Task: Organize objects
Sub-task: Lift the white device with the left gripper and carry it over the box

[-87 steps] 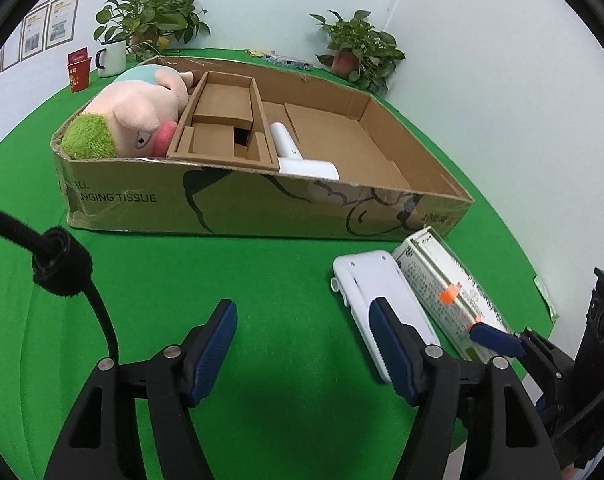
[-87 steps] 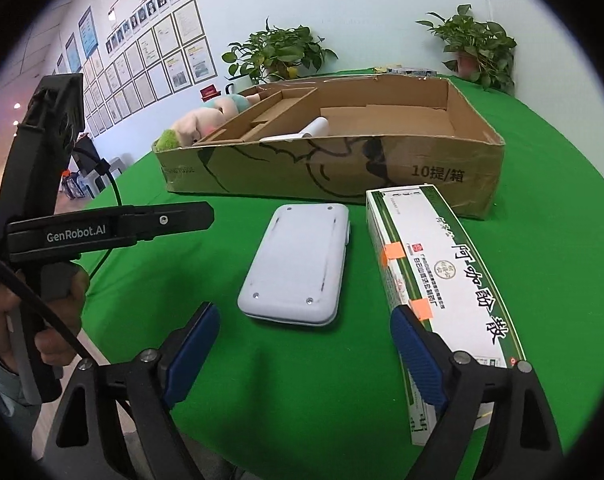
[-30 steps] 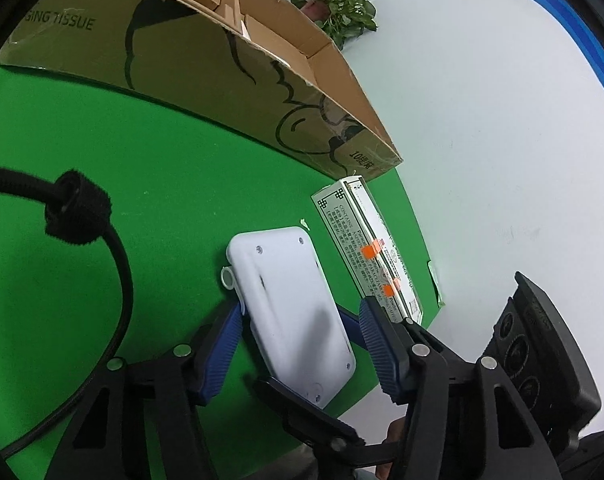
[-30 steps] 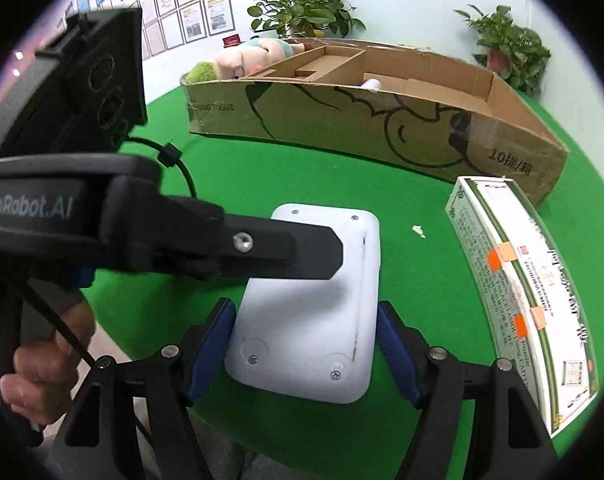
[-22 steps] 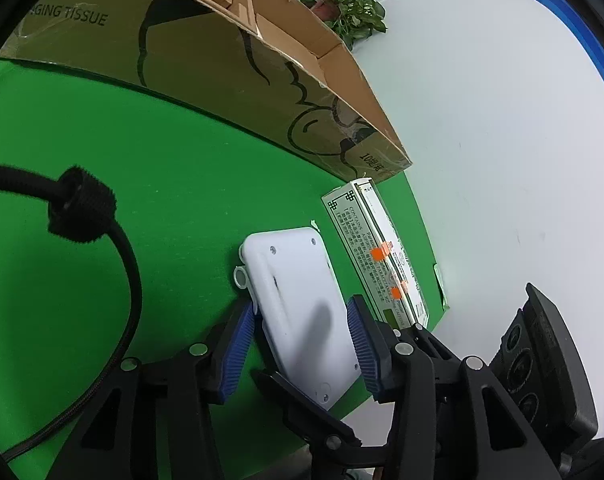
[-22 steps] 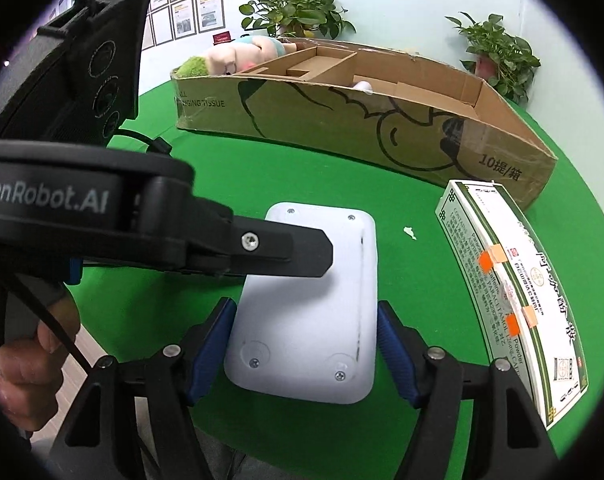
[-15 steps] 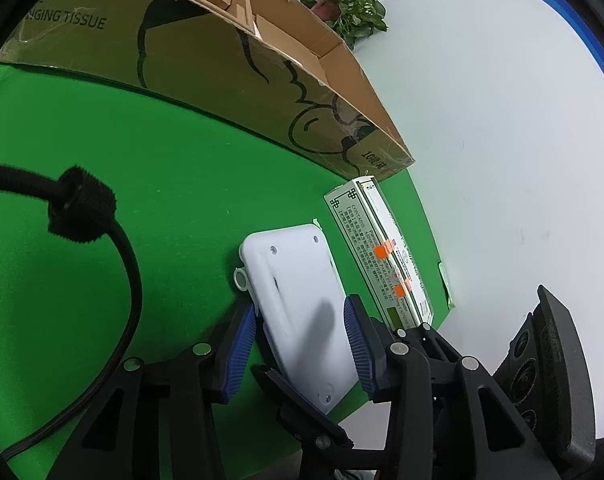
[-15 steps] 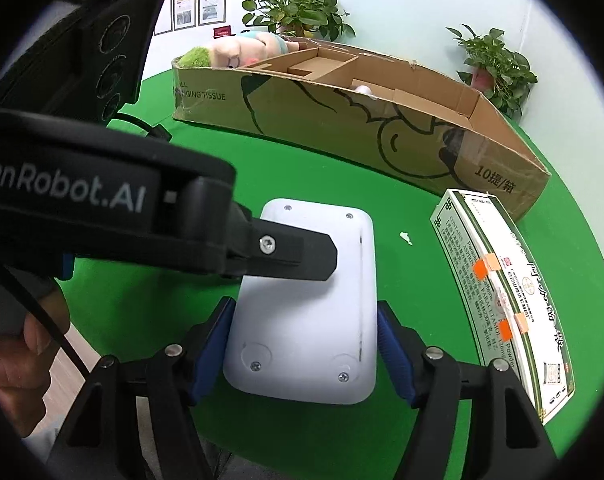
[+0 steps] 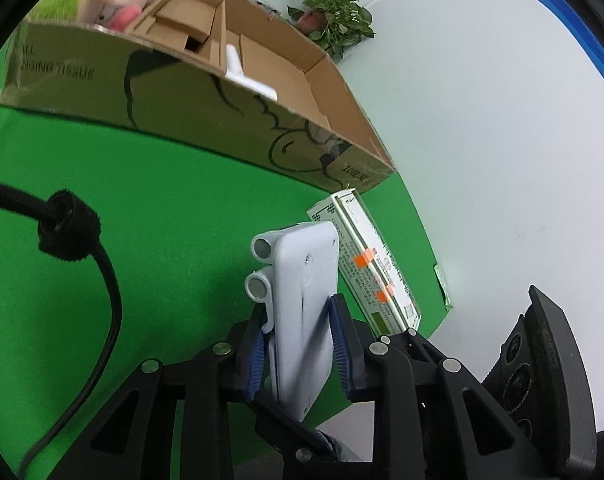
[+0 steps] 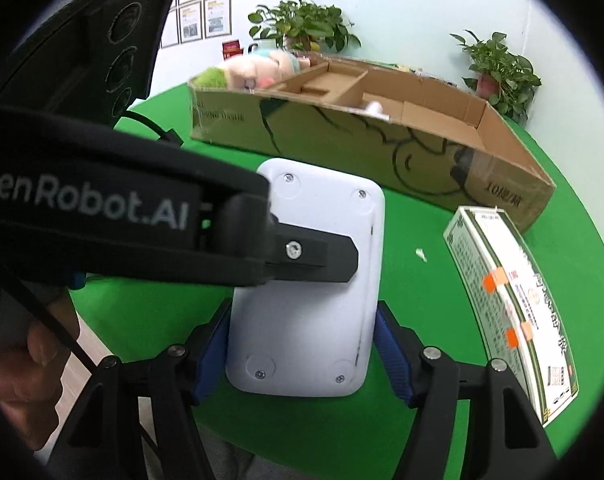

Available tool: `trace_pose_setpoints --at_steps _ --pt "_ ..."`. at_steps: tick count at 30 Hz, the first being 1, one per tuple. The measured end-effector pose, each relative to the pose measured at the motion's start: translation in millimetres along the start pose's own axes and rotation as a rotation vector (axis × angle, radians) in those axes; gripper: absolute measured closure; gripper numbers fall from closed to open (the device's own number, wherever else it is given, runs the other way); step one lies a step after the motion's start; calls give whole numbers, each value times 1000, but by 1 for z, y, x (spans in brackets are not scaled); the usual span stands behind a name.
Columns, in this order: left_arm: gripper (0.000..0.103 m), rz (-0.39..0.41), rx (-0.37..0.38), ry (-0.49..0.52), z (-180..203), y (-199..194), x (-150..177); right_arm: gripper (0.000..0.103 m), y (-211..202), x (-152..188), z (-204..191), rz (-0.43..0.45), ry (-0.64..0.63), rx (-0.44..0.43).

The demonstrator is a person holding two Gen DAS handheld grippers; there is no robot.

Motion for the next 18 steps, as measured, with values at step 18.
trace_pose_setpoints --at_steps 18 --pt "77 89 21 132 67 -33 -62 38 -18 -68 14 164 18 26"
Point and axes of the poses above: each gripper's, at about its wrist camera, not at the fingertips, and y roughly the way its jaws point, z to its right, x to its underside, the point moved 9 cm from there along y, roughly the way its jaws point, and after that the axes turned 13 degrees about z, right-handed, at the moved point
